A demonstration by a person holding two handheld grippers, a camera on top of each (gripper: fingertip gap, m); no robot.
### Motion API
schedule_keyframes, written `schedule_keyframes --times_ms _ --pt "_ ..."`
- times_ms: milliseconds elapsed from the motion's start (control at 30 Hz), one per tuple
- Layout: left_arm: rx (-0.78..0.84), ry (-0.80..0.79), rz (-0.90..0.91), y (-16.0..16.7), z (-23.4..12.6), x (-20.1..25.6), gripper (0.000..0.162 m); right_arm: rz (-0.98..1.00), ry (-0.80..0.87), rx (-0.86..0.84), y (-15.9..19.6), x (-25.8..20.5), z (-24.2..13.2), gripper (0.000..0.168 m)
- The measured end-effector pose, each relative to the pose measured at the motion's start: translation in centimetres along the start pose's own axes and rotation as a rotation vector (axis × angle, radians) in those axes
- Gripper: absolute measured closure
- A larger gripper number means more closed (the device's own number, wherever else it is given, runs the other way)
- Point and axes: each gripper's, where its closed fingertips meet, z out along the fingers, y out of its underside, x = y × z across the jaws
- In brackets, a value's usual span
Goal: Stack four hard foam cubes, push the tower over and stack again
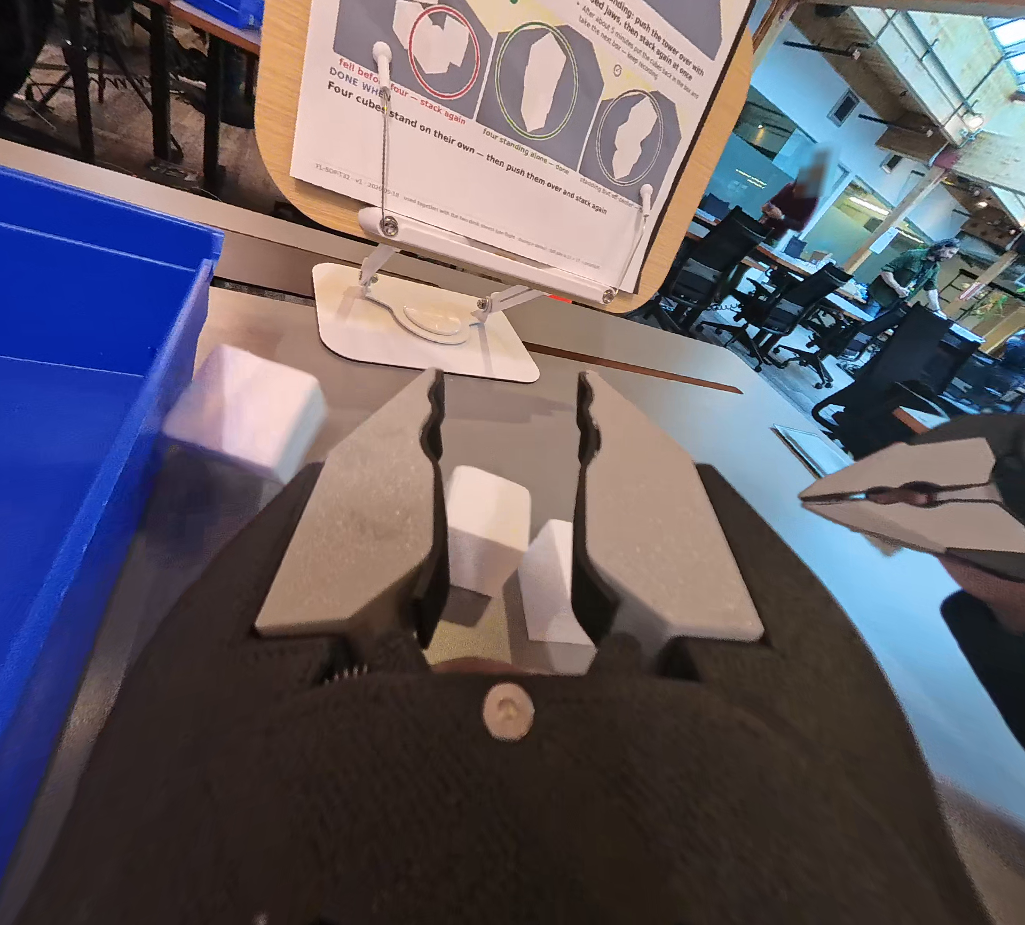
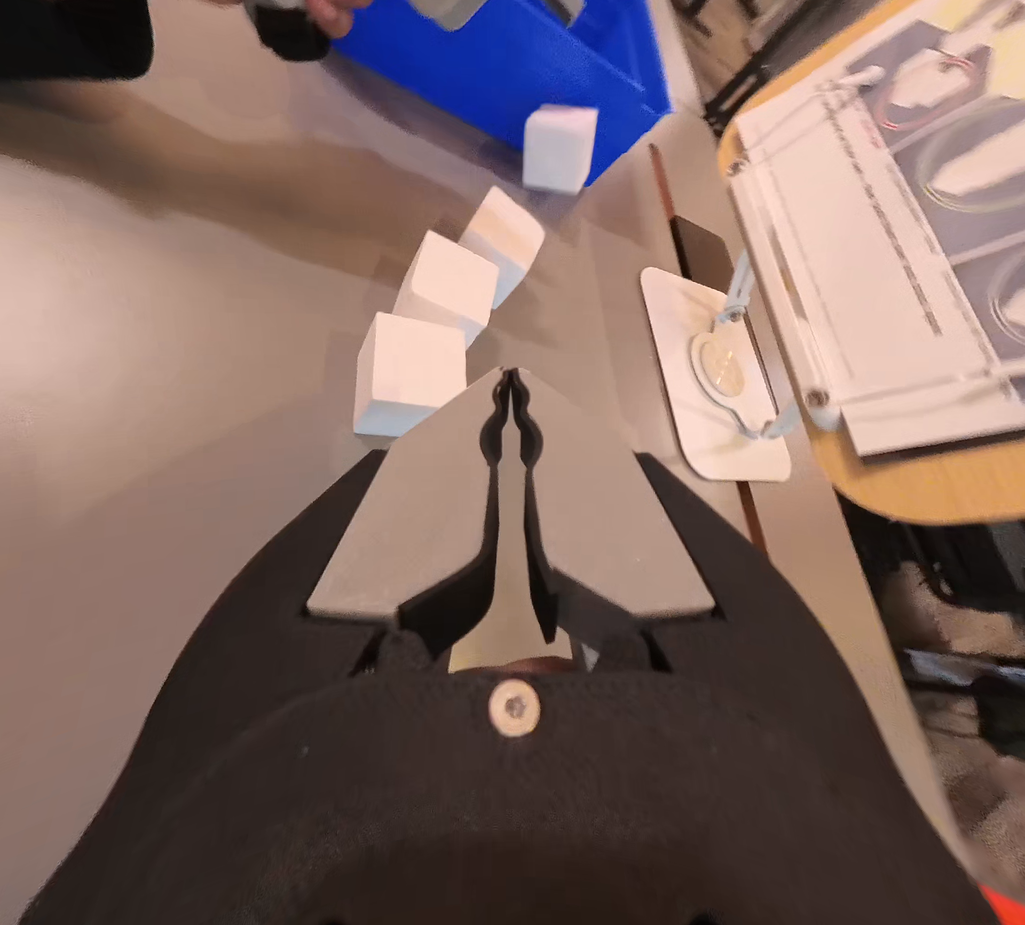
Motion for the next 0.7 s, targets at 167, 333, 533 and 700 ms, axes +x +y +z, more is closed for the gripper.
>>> schedule_keyframes --times_ms 167,333,533,700 --pt "-0.008 0.005 0.007 0.2 0.1 0.1 0.116 0.216 0.089 0.137 2.7 -1.6 -3.0 0.168" --pt "-0.026 -0.020 0.020 0.8 0.5 -0.4 0.116 0.291 0.124 0.114 6.1 -2.8 -4.5 0.161" --pt "-0.102 0.009 0.026 2.5 1.1 -0.2 0.125 0.351 0.191 0.143 6.6 -1.8 -5.7 0.156" --pt "-0.332 0.276 0.104 6.7 0.7 4.1 0.162 0.375 0.218 0.201 5.6 -1.2 -6.6 0.157"
